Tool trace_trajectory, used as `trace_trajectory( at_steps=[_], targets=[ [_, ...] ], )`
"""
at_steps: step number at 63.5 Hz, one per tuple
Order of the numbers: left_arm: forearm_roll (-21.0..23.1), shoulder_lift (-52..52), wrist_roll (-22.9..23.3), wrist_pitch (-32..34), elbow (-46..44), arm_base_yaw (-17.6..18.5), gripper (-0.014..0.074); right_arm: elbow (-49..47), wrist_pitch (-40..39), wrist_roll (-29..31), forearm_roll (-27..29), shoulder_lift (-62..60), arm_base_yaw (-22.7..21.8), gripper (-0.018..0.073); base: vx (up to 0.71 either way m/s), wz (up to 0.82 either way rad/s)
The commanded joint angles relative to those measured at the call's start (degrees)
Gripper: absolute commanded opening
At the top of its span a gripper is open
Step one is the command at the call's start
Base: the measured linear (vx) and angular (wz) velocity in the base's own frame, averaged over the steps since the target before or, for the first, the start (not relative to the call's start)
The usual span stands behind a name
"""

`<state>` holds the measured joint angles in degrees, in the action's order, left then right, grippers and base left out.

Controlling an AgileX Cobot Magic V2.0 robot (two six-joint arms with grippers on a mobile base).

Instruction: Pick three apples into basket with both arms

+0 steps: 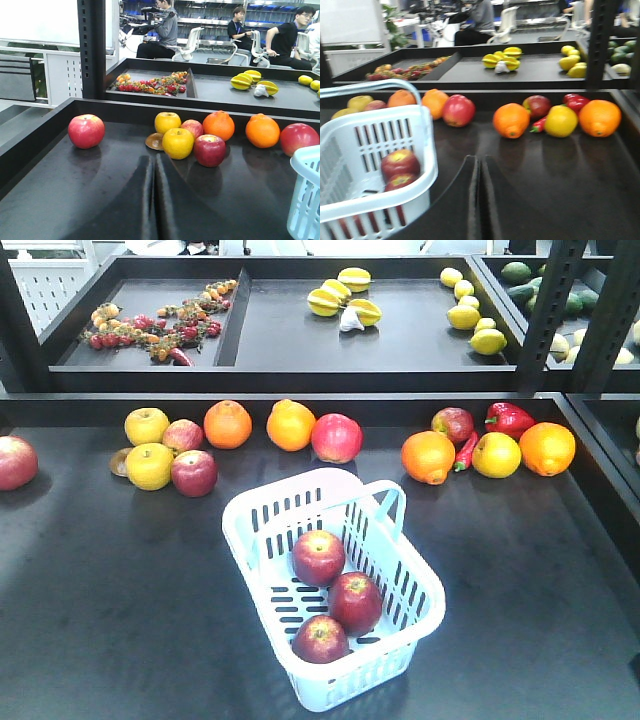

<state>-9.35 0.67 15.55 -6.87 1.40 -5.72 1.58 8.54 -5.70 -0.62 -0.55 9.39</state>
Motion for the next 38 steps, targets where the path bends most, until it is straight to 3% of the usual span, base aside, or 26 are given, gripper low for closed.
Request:
trace_trajectory(
  at_steps=[1, 16, 38],
  targets=[
    [0.24, 0.81, 0.49, 4.05, -1.32, -0.01, -0.0008, 0.32, -6.03, -0.05, -0.9, -0.65, -3.41, -0.0002, 0.0, 0.0],
    [0.24, 0.81, 0.49, 4.05, -1.32, -0.01, -0.0008, 0.33, -12.69, -0.05, -0.9, -0.65, -10.57, -0.0002, 0.0, 0.0],
    [0.24, 0.81, 0.49, 4.05, -1.32, -0.01, -0.0008, 0.33, -12.79, -0.05, -0.78, -0.65, -11.35, -0.0002, 0.0, 0.0]
  ],
)
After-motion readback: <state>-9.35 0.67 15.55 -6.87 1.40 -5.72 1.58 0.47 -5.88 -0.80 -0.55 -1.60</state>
